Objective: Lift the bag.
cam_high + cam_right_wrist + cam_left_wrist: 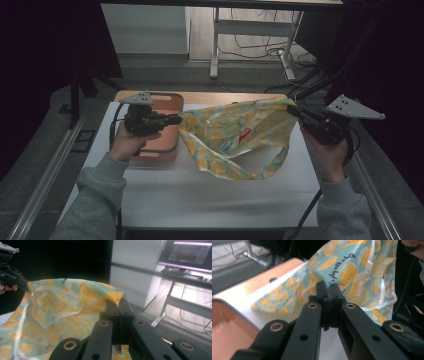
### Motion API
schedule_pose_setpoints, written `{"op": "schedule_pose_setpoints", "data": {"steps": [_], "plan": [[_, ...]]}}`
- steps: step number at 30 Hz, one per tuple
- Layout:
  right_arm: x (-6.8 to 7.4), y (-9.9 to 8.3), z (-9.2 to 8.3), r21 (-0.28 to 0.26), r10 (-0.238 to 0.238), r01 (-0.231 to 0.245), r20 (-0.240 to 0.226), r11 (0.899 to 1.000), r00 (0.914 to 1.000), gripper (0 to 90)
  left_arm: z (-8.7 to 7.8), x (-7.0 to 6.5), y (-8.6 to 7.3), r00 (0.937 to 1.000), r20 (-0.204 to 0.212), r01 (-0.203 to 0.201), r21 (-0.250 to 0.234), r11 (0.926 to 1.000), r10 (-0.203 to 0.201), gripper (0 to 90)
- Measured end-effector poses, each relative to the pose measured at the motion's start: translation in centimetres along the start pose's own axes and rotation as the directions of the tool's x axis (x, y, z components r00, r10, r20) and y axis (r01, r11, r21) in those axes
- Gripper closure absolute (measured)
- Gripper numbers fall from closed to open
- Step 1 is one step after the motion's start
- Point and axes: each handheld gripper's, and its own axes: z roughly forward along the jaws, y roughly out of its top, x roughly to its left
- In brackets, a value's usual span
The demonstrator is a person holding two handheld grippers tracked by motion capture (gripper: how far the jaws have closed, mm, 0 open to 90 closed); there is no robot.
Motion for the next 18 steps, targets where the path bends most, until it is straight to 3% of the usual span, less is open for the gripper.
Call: {"op": "schedule_pose_setpoints", "data": {"steps": [6,8,12,14,16,18], "plan": [[-0.2,2.3,-0.1,-0.038,-0.027,0.027,0.025,0.999,0.9993,90.0,-1.1,-0.3,1.5,0.9998,-0.016,-0.012,-0.074,0.9972,0.011,89.6],[-0.3,2.1,0.2,-0.043,-0.011,0.012,0.015,0.999,0.9998,90.0,-0.9,-0.1,1.4,0.9996,-0.025,-0.011,-0.055,0.9984,0.009,89.6],[-0.6,0.1,1.5,0.022,0.015,-0.015,0.014,1.000,0.9998,90.0,0.7,0.2,0.7,0.9977,-0.064,-0.020,0.031,0.9993,0.021,89.5],[-0.8,-1.6,2.6,0.081,0.027,-0.028,0.013,0.996,0.9995,90.0,1.8,0.3,0.1,0.9969,-0.075,-0.019,0.052,0.9984,0.023,89.5],[-0.8,-3.8,3.8,0.151,0.036,-0.038,0.016,0.988,0.9992,90.0,3.2,0.5,-0.8,0.9974,-0.068,-0.015,0.102,0.9947,0.022,89.4],[-0.9,-6.0,5.1,0.231,0.043,-0.046,0.018,0.972,0.9989,89.9,4.5,1.0,-1.9,0.9976,-0.069,0.003,0.139,0.9902,0.006,89.4]]}}
